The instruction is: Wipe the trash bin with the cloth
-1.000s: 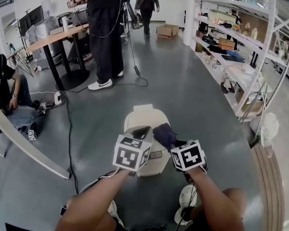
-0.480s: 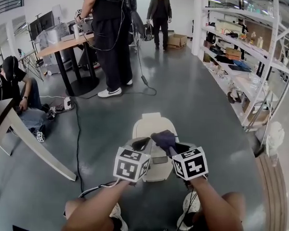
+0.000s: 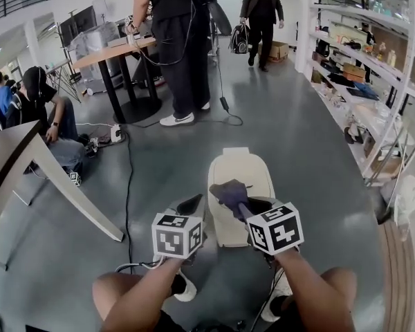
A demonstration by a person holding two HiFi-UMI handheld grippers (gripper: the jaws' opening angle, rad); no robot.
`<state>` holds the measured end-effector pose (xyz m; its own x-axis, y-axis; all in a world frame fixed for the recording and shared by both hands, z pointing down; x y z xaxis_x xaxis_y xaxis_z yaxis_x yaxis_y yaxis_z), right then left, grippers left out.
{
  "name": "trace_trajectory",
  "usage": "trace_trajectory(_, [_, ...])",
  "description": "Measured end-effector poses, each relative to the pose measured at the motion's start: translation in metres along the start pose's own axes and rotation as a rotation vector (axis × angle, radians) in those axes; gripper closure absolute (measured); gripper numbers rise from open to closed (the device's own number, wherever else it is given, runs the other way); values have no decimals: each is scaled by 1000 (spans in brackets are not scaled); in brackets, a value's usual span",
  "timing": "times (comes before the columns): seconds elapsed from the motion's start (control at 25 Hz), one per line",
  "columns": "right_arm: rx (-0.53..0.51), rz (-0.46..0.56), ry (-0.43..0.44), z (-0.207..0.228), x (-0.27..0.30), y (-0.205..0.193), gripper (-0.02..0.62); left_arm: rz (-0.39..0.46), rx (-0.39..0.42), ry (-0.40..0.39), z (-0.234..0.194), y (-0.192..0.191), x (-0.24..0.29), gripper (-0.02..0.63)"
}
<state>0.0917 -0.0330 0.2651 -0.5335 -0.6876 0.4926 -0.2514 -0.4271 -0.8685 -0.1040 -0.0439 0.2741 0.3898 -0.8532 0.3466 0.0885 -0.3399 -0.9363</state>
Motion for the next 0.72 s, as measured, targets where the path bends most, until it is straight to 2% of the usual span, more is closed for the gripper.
trace_trajectory(0.2, [-44, -40, 77, -26, 12, -7, 529, -1, 29, 101, -27, -26, -19, 609])
trace_trajectory(0.28, [-67, -59, 111, -40, 22, -12, 529, 2, 14, 124, -40, -32, -21, 609])
trace_trajectory(0.48, [-100, -126, 160, -67, 57, -35, 529, 5, -13, 131, -54, -37, -11, 609])
trace_trajectory(0.72, [-57, -179, 135, -80, 90, -74, 529, -46, -5, 138, -63, -56, -13, 609])
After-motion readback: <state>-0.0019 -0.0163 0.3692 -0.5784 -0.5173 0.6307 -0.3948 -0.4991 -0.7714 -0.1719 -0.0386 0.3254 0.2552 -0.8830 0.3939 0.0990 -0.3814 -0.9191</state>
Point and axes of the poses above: the fingertips, and each gripper's own axes: x forward along the fingers, z to its right, y out of its top, the point moved 10 cm from there along -x, backward along the fingers, and after that the axes turned 5 degrees about y, right-handed, at the moved point
